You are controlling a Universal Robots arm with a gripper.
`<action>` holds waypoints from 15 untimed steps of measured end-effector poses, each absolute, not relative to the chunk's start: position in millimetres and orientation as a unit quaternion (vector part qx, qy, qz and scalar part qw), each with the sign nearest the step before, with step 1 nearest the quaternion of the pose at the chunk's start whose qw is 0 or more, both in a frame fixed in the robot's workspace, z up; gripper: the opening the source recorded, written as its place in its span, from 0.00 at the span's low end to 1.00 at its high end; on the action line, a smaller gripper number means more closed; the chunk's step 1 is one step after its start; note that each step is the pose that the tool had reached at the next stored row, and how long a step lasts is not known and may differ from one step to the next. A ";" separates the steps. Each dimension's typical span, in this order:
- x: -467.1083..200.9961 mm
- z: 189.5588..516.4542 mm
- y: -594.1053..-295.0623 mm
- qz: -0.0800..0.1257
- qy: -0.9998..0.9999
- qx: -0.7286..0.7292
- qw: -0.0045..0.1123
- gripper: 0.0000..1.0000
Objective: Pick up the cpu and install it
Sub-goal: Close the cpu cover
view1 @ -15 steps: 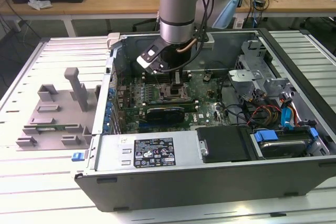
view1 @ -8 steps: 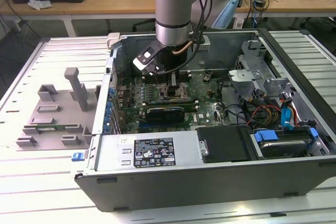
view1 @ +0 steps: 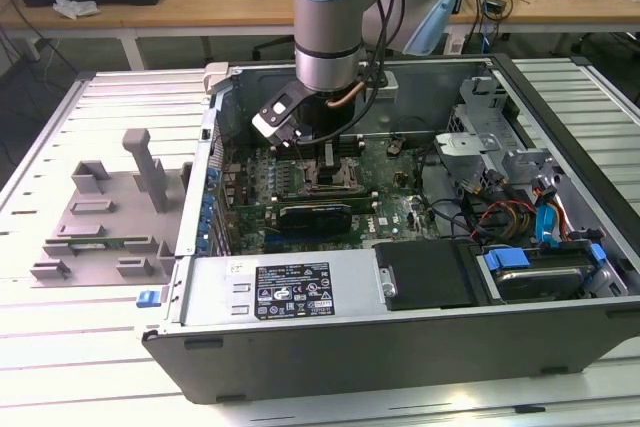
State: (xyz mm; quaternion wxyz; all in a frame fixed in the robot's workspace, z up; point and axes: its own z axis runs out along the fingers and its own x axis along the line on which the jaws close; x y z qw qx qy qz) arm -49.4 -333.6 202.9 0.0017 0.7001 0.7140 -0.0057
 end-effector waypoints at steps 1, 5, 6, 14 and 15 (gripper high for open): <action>-49.3 202.6 -333.4 -0.005 0.714 0.700 0.001 0.11; -49.3 201.8 -331.5 -0.004 0.714 0.700 0.000 0.11; -49.3 201.7 -331.3 -0.003 0.714 0.700 0.000 0.11; -49.9 202.4 -329.8 -0.002 0.714 0.700 -0.002 0.11; -50.0 202.6 -329.5 -0.002 0.714 0.700 -0.003 0.11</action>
